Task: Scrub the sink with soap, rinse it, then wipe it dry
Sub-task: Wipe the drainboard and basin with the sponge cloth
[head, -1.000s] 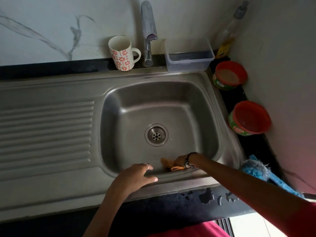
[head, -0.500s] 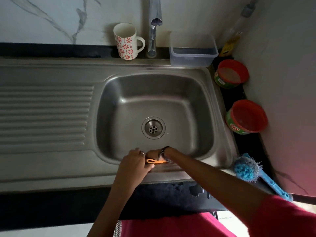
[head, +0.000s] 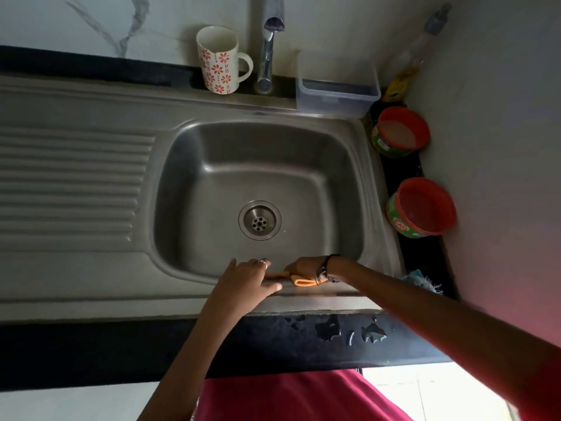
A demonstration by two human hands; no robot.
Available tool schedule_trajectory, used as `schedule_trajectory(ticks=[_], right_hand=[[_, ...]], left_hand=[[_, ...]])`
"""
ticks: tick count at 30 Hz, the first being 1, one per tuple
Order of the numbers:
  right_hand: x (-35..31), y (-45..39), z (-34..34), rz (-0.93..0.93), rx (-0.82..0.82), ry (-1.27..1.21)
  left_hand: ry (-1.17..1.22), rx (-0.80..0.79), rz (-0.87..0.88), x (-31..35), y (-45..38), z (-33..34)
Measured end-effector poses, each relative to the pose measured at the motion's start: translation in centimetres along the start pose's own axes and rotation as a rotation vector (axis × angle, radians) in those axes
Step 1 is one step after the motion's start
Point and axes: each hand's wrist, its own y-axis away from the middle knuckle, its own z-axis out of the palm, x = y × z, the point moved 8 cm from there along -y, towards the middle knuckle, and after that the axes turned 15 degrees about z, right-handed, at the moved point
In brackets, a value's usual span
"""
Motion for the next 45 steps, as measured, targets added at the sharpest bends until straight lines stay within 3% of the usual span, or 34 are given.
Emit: schedule_trajectory(ticks=[2, 6, 10, 16, 21, 24, 29, 34, 40, 43, 45], right_hand=[[0.7, -1.8, 1.2, 0.073, -0.080, -0.036], [5.3, -6.1, 4.0, 0.179, -0.110, 0.143], [8.7, -6.7, 4.2, 0.198, -0.133, 0.331], [11.3, -8.3, 2.5, 0.250, -0.167, 0.616], [11.4, -9.4, 2.0, 0.218, -0.149, 0.758], [11.5, -8.8, 3.4, 0.192, -0.180, 0.706], [12.2, -8.9, 3.5, 0.104, -0.246, 0.536], [15.3, -11.6, -0.3, 0.148, -0.221, 0.708], [18.0, -14.9, -9.2, 0.288, -0.094, 0.714], [18.0, -15.3, -9.6, 0.260, 0.006, 0.821], [17.5, -14.4, -7.8, 0.227, -0.013, 0.885]], left_hand=[[0.043, -0.063, 0.017, 0.9, -1.0, 0.5], [0.144, -0.168, 0.051, 2.8, -2.8, 1.7], [0.131, -0.216, 0.118, 5.0, -5.2, 2.3], [0.354, -0.254, 0.147, 6.0, -7.8, 2.6], [0.438, -0.307, 0.188, 6.6, -9.1, 3.4], [0.399, -0.320, 0.203, 6.9, -9.4, 3.9], [0.407, -0.307, 0.214, 7.2, -10.4, 4.2], [0.427, -0.266, 0.232, 8.5, -11.6, 4.0], [0.523, -0.153, 0.190, 9.4, -13.7, 3.8], [0.636, -0.086, 0.132, 9.5, -14.9, 4.2], [0.695, -0.020, 0.073, 9.4, -15.3, 4.4]])
